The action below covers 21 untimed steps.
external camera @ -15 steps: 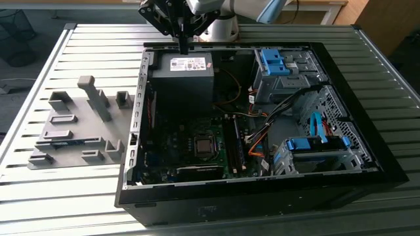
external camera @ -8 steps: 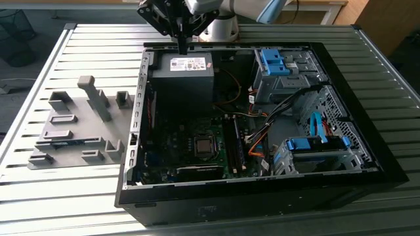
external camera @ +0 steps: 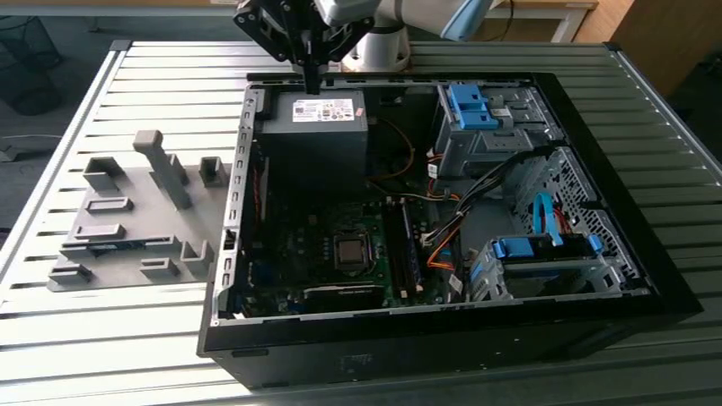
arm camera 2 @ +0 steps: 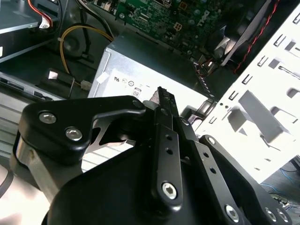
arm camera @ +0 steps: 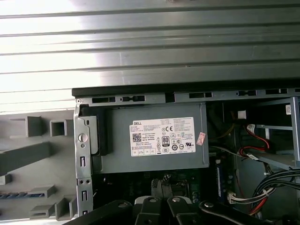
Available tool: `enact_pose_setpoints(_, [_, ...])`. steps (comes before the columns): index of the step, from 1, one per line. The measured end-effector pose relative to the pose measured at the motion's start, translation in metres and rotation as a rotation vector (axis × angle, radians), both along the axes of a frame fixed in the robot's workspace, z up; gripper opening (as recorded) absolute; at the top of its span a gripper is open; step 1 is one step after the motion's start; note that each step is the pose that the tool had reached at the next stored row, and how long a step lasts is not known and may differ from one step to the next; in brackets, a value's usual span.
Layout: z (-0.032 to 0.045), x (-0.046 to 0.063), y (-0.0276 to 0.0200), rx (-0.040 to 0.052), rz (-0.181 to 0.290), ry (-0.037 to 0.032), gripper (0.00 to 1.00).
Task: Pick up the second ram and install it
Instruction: 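Reach for the second ram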
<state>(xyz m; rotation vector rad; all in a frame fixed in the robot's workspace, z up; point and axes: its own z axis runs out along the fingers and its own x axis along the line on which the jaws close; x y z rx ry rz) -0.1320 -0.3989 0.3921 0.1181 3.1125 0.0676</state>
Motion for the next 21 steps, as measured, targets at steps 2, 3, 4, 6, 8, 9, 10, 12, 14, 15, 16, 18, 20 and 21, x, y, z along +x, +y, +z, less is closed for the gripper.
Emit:
enact_pose_setpoints(2, [-0.0001,-0.0005,0.0,0.0,0.0,0.0,0.11])
enact_pose_setpoints(3, [-0.0002,-0.0007,0.0,0.0,0.0,0.0,0.11])
enact_pose_setpoints(4, [-0.0002,-0.001,0.0,0.0,0.0,0.0,0.11])
enact_pose_setpoints(6, [-0.0003,-0.0015,0.0,0.0001,0.0,0.0,0.11])
enact_pose_setpoints(8, [-0.0004,-0.0022,0.0,0.0001,0.0,0.0,0.11])
enact_pose_setpoints(9, [-0.0004,-0.0026,0.0,0.0001,0.0,0.0,0.11])
enact_pose_setpoints(10, [-0.0005,-0.003,0.0,0.0001,0.0,0.0,0.11])
enact_pose_setpoints(12, [-0.0006,-0.0039,0.0,0.0,0.0,0.0,0.11])
enact_pose_setpoints(14, [-0.0007,-0.0048,0.0,0.0,0.0,0.0,0.11])
enact_pose_setpoints(15, [-0.0007,-0.0049,0.0,0.0,0.0,0.0,0.11])
enact_pose_setpoints(16, [-0.0007,-0.0051,0.0,0.0,0.0,0.0,0.11])
enact_pose_setpoints(18, [-0.0007,-0.0052,0.0,0.0,0.0,0.0,0.11])
enact_pose_setpoints(20, [-0.0007,-0.0054,0.0,0.0,0.0,0.0,0.11])
enact_pose_setpoints(21, [-0.0007,-0.0058,0.0,0.0,0.0,0.0,0.11])
